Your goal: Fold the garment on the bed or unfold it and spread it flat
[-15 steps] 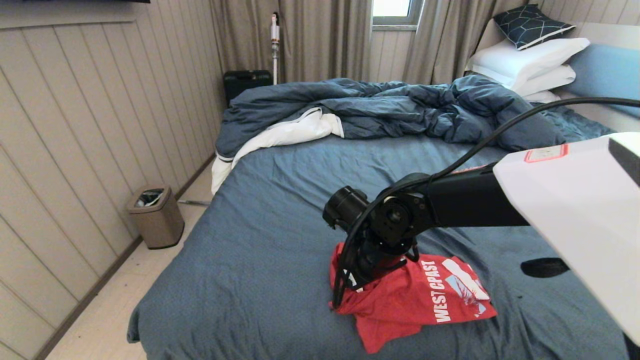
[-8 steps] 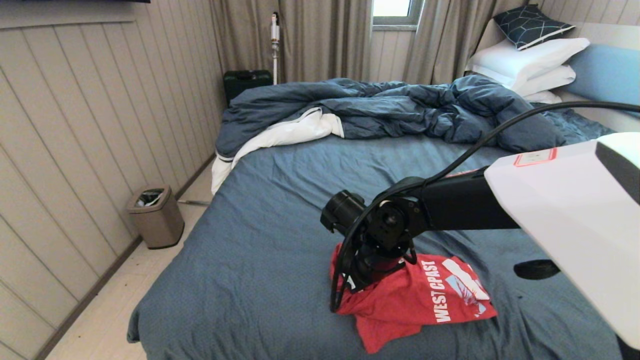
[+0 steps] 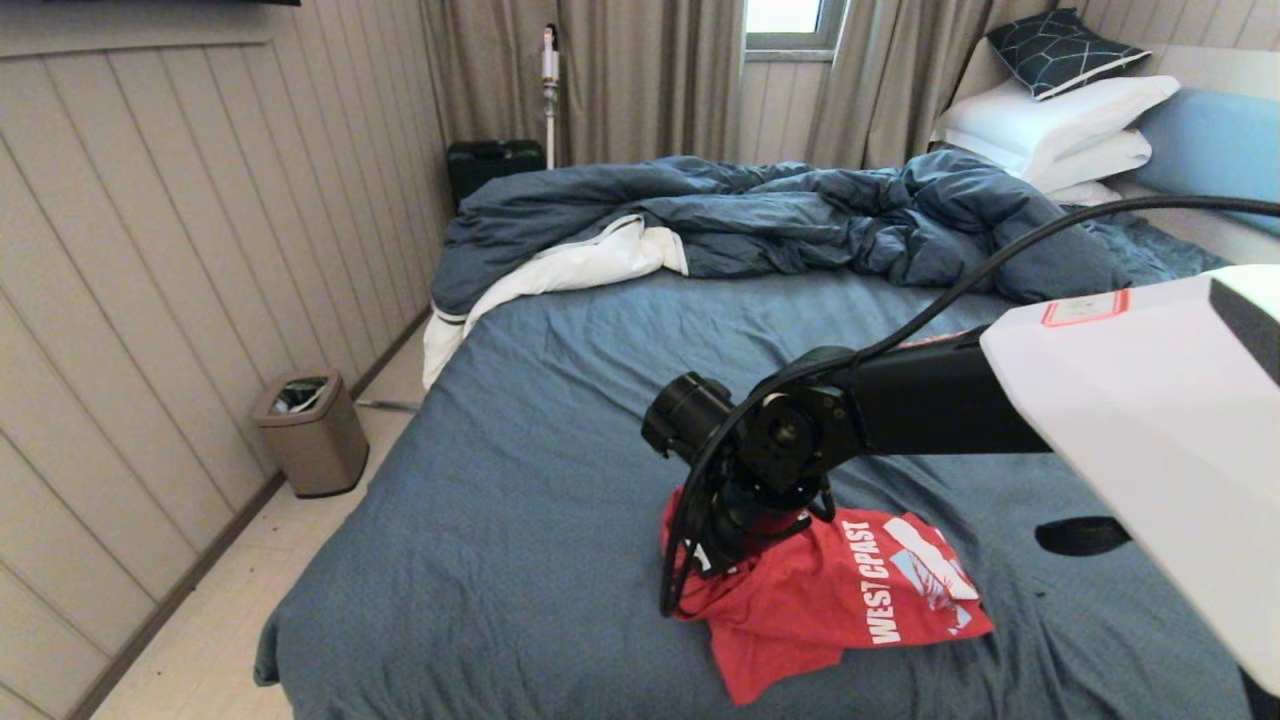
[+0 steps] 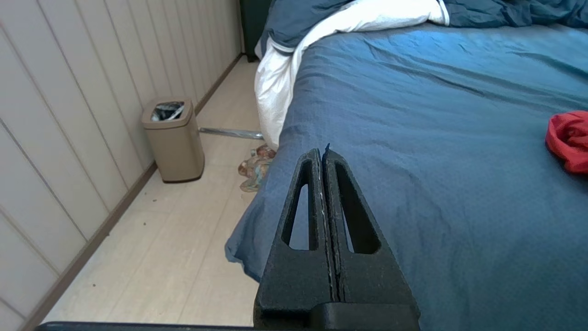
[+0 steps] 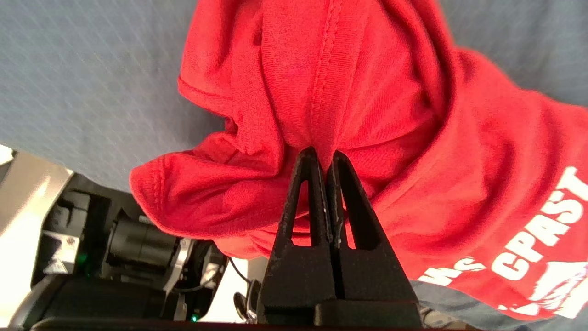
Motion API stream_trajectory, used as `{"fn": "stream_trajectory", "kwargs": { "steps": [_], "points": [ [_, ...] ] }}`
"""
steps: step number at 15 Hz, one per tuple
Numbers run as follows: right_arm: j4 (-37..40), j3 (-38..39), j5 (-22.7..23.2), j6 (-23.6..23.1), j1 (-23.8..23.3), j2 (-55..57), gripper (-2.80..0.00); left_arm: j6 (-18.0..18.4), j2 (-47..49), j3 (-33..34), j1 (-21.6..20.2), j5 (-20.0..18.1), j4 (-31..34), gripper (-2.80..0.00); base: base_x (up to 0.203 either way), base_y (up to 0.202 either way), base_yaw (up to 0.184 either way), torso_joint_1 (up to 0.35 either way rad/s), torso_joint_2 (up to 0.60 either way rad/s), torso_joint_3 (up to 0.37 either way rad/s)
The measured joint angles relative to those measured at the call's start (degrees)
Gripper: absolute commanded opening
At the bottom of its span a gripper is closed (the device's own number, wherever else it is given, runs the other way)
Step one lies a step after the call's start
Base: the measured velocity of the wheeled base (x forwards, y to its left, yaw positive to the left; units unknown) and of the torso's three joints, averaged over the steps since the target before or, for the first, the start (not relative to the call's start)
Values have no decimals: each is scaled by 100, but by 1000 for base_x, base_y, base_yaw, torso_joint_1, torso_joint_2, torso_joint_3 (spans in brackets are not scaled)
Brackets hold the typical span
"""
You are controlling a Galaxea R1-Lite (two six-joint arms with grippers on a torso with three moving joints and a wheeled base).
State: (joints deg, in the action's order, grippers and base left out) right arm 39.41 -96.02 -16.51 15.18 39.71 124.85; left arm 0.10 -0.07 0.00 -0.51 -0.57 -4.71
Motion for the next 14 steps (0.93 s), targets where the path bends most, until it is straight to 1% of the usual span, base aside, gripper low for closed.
{"fn": "stream_trajectory", "kwargs": {
  "steps": [9, 11, 14],
  "points": [
    [50, -165, -20, -60, -125, -788, -280, 0, 0, 0, 0, 2, 0, -280, 0, 0, 0, 0, 0, 0],
    [49, -171, -16, -89, -343, -976, -280, 0, 0, 0, 0, 2, 0, -280, 0, 0, 0, 0, 0, 0],
    [46, -133, 0, -212, -943, -1385, -280, 0, 0, 0, 0, 0, 0, -280, 0, 0, 0, 0, 0, 0]
  ]
}}
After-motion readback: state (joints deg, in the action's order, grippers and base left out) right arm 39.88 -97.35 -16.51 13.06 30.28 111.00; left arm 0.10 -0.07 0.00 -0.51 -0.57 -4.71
